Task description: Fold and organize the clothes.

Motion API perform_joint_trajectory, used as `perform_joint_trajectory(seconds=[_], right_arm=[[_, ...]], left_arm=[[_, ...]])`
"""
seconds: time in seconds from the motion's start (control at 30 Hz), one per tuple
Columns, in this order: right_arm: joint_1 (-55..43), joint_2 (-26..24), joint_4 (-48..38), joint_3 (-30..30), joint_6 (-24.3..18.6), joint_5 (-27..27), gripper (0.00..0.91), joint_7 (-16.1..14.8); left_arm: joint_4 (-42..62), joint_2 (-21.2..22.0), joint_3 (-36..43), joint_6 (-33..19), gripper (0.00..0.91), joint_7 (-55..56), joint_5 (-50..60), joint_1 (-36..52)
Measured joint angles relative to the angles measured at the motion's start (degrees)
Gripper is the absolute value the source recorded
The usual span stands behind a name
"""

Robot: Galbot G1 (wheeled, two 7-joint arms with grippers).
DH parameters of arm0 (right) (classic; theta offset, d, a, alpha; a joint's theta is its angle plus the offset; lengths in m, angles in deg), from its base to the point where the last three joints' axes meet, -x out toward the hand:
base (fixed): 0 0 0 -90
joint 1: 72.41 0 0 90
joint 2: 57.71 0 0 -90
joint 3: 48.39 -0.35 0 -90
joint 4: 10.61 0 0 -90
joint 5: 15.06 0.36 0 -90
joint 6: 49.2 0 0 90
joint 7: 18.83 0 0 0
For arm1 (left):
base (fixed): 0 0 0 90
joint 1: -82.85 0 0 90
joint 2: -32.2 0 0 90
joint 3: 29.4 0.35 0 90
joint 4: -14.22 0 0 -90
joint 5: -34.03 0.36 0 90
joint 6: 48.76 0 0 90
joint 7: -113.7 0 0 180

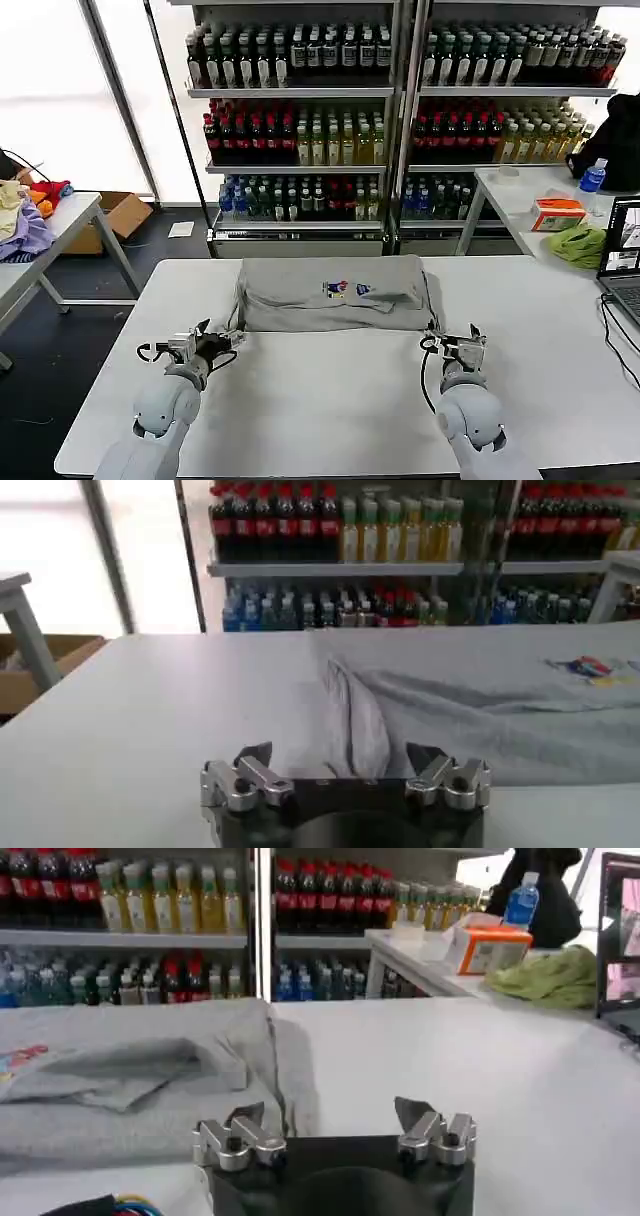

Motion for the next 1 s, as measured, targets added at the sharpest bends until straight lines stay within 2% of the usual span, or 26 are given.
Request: perform_joint_trajectory(seconds=[0.03,0.1,0.17,0.2,0.23,0.27,0.3,1.0], right_arm=[[-0.1,0.1,-0.4,0.1,0.0,0.2,0.907,-0.1],[-0.3,0.4,-1.2,0.3,0.0,0.4,0.907,-0.3],[-0.6,0.7,-2.0,0.5,-0.1,0.4,0.907,-0.5],[-0.7,0.8,-2.4,0.5,-0.2,0.4,0.756,-0.7],[-0.7,0.8,-2.7,0.5,-0.4,0.4,0.564,-0.8],[-0.7,0.9,-3.1,0.5,-0.6,0.4,0.262,-1.0],[-0.7,0.8,-3.3,0.5,-0.7,0.4,0.010,-1.2],[2.0,-0.5,-2.7,0.4,-3.0,-0.4,0.000,-4.1]], left_arm=[[0.1,0.0,0.1,0.0,0.856,0.0,0.2,0.0],[0.3,0.1,0.3,0.0,0.715,-0.1,0.4,0.0],[0.7,0.2,0.5,0.1,0.504,-0.1,0.6,-0.1],[0.9,0.2,0.6,0.1,0.222,-0.1,0.7,-0.1],[1.0,0.2,0.7,0.1,0.101,-0.2,0.8,0.0],[1.2,0.2,0.8,0.0,0.020,-0.2,0.8,0.0],[1.3,0.3,0.8,0.0,0.000,-0.2,0.8,0.1],[2.5,-0.3,1.3,-1.3,0.010,-1.2,1.8,-0.7]])
